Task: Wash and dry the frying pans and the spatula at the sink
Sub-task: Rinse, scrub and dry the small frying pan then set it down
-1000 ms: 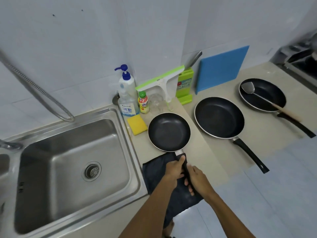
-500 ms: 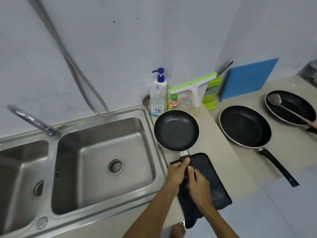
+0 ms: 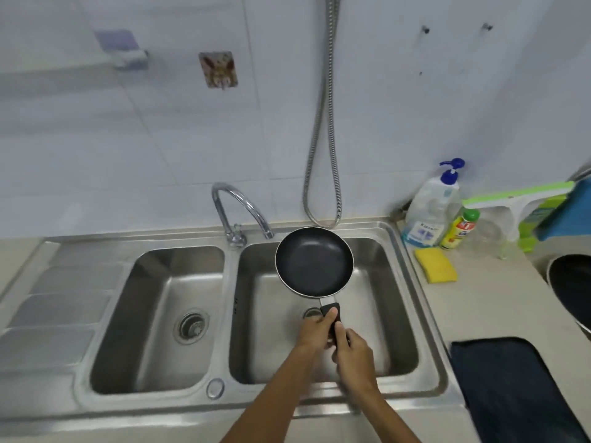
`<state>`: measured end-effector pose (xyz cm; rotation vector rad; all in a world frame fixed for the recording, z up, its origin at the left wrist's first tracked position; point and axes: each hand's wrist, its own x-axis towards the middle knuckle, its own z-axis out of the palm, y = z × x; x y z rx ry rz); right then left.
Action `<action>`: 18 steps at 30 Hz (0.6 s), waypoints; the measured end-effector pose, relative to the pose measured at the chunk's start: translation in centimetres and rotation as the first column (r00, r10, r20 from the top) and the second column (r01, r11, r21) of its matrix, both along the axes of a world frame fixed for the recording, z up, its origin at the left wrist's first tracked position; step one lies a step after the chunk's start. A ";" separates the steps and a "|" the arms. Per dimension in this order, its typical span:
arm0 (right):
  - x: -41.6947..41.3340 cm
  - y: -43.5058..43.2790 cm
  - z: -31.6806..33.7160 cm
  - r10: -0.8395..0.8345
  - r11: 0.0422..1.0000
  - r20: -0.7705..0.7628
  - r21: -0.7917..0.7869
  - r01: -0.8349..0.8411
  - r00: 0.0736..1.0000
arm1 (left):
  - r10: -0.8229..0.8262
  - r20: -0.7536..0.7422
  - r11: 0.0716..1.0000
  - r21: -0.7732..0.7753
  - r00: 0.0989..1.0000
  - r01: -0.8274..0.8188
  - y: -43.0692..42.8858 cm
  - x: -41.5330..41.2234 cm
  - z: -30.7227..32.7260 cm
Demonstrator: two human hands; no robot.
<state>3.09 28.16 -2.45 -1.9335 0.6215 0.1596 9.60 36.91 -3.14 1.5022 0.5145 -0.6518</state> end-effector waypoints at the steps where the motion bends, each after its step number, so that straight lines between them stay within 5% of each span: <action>1: 0.6 0.9 -0.1 0.011 1.000 -0.006 -0.006 -0.011 1.000 | -0.012 -0.012 1.000 0.003 1.000 0.012 1.1 0.5 -0.2; 5: 2.5 2.4 -0.5 0.027 1.000 -0.040 -0.012 -0.028 0.999 | -0.170 -0.008 0.985 0.031 0.985 0.170 4.3 2.0 0.3; 7: 3.4 2.3 -0.7 0.017 0.999 -0.046 -0.029 -0.018 0.999 | -0.238 0.104 0.940 0.274 0.966 0.202 6.3 3.1 1.0; 10: 4.4 2.3 -1.5 0.024 0.998 -0.070 -0.058 -0.028 0.997 | -0.297 0.267 0.617 0.787 0.917 -0.029 11.1 6.5 3.0; 14: 4.0 3.3 -2.5 0.023 0.998 -0.104 -0.052 -0.029 0.994 | -0.490 0.532 0.432 0.836 0.690 -0.338 17.0 13.8 4.6; 18: 2.4 3.7 -2.6 0.058 0.995 -0.114 -0.073 -0.067 0.992 | -0.659 0.434 0.401 0.894 0.615 -0.201 19.6 17.8 5.4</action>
